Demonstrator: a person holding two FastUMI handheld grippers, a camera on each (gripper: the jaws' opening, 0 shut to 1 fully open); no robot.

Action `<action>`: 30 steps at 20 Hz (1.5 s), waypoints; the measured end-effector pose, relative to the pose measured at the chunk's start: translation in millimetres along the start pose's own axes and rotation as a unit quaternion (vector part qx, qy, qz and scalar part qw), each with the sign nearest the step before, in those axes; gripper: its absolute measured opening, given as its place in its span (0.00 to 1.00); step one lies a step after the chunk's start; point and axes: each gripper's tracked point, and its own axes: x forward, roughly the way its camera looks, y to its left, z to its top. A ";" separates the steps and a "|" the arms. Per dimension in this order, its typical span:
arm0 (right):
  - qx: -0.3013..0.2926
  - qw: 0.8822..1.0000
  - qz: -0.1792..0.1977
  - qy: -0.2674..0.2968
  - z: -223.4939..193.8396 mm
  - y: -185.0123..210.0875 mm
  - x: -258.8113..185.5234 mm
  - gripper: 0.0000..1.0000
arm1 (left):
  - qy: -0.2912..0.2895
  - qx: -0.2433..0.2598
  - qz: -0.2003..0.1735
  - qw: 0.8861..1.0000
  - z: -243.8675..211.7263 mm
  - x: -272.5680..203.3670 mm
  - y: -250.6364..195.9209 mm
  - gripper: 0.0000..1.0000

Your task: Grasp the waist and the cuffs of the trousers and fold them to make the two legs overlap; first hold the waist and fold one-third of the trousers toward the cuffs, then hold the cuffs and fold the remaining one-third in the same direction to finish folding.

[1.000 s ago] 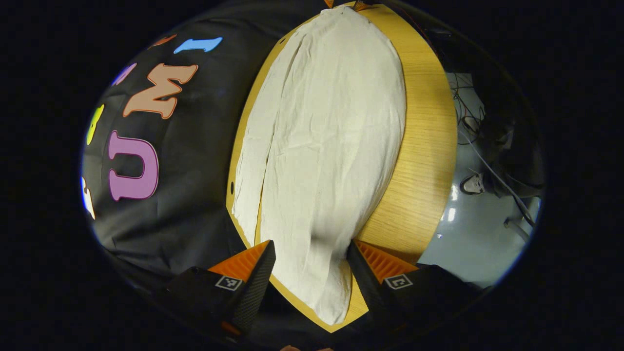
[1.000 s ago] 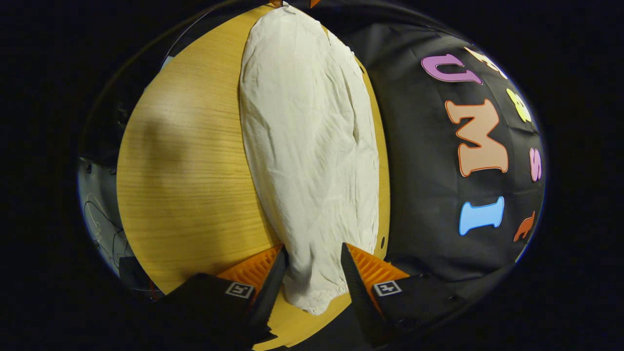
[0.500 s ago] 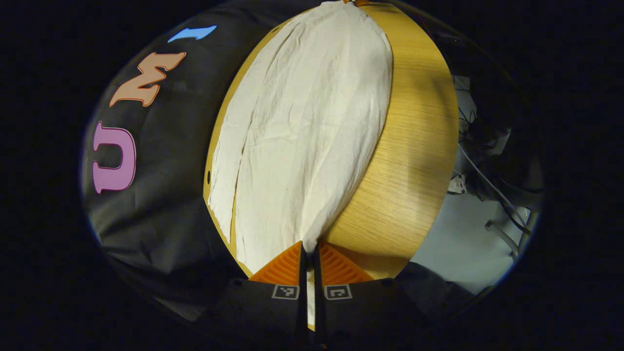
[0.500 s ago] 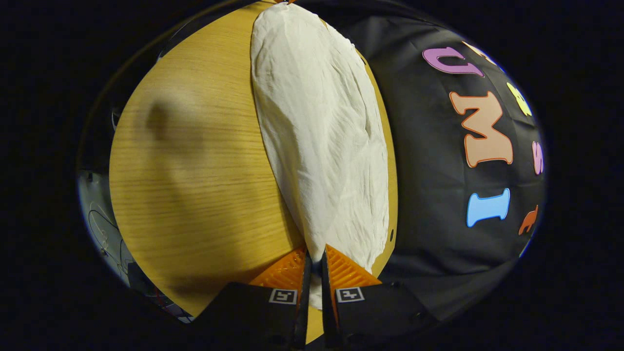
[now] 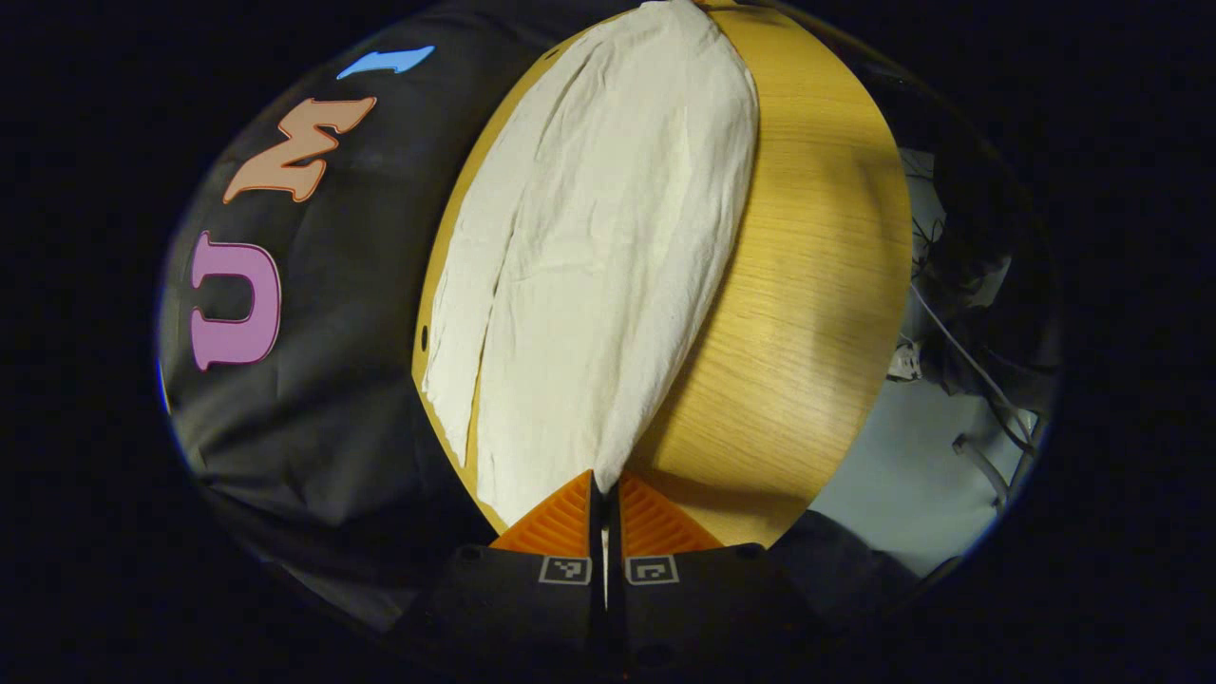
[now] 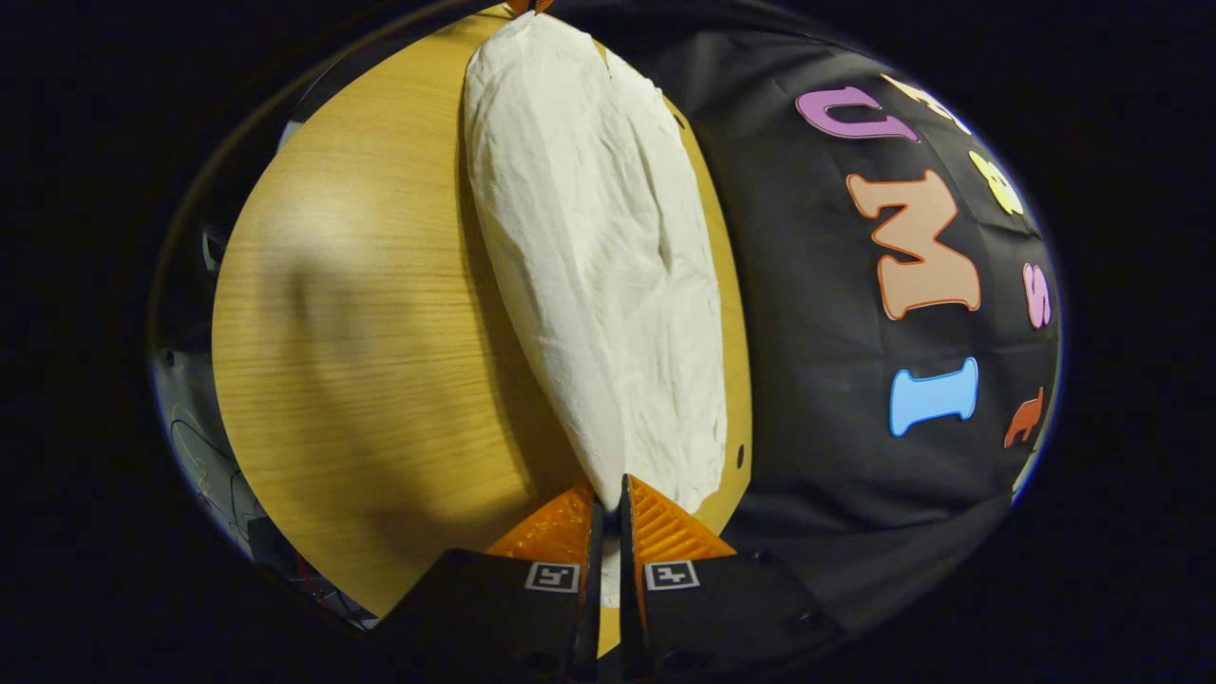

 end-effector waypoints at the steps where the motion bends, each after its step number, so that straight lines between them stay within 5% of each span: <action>1: 0.002 1.000 -0.010 -0.003 0.0 -9.2 -2.8 0.11 | 0.002 -0.008 0.008 1.000 -1.0 -1.5 9.3 0.00; 6: 0.003 0.998 -0.063 -0.027 9.5 -59.0 -2.6 0.11 | 0.007 -0.019 0.056 0.998 8.4 -7.4 62.1 0.00; 15: 0.001 0.993 -0.103 -0.054 16.7 -124.1 25.9 0.11 | 0.006 -0.033 0.125 0.992 34.4 -6.2 156.2 0.00; 30: -0.031 0.993 -0.114 -0.014 37.5 -202.3 122.9 0.11 | -0.057 -0.012 0.133 0.989 80.8 91.4 288.8 0.00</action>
